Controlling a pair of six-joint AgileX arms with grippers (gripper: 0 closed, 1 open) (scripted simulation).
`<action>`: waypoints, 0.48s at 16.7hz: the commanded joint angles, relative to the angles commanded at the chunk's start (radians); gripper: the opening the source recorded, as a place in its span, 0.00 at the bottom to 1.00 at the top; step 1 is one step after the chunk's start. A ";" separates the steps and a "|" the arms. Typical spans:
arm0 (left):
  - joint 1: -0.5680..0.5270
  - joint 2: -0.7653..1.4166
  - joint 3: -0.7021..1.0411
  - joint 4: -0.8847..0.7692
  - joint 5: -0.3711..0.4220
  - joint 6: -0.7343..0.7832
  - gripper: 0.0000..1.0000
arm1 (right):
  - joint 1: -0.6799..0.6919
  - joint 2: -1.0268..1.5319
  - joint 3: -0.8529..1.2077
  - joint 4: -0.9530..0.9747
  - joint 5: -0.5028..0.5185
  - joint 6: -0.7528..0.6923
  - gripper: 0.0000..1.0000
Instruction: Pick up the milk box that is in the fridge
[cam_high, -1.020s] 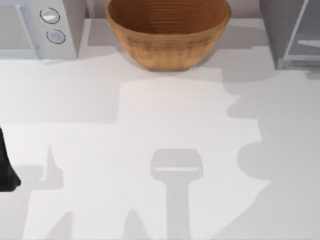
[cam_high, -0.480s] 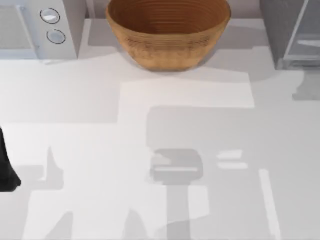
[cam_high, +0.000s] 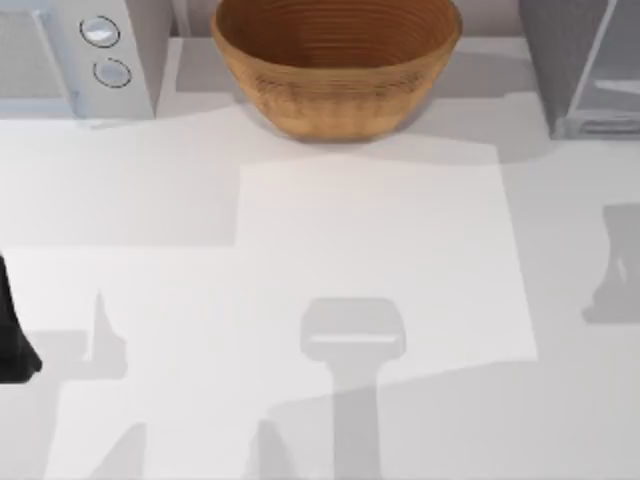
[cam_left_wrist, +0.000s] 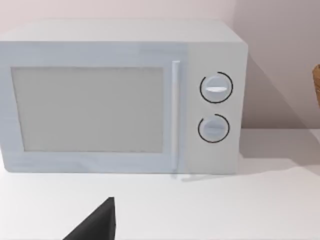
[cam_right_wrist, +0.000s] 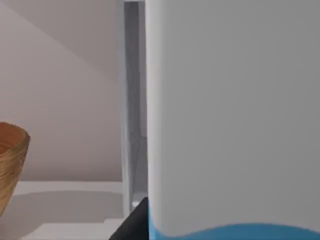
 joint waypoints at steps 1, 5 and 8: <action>0.000 0.000 0.000 0.000 0.000 0.000 1.00 | 0.013 -0.087 -0.043 -0.048 0.011 0.000 0.00; 0.000 0.000 0.000 0.000 0.000 0.000 1.00 | 0.055 -0.332 -0.170 -0.194 0.047 -0.002 0.00; 0.000 0.000 0.000 0.000 0.000 0.000 1.00 | 0.070 -0.404 -0.208 -0.238 0.058 -0.004 0.00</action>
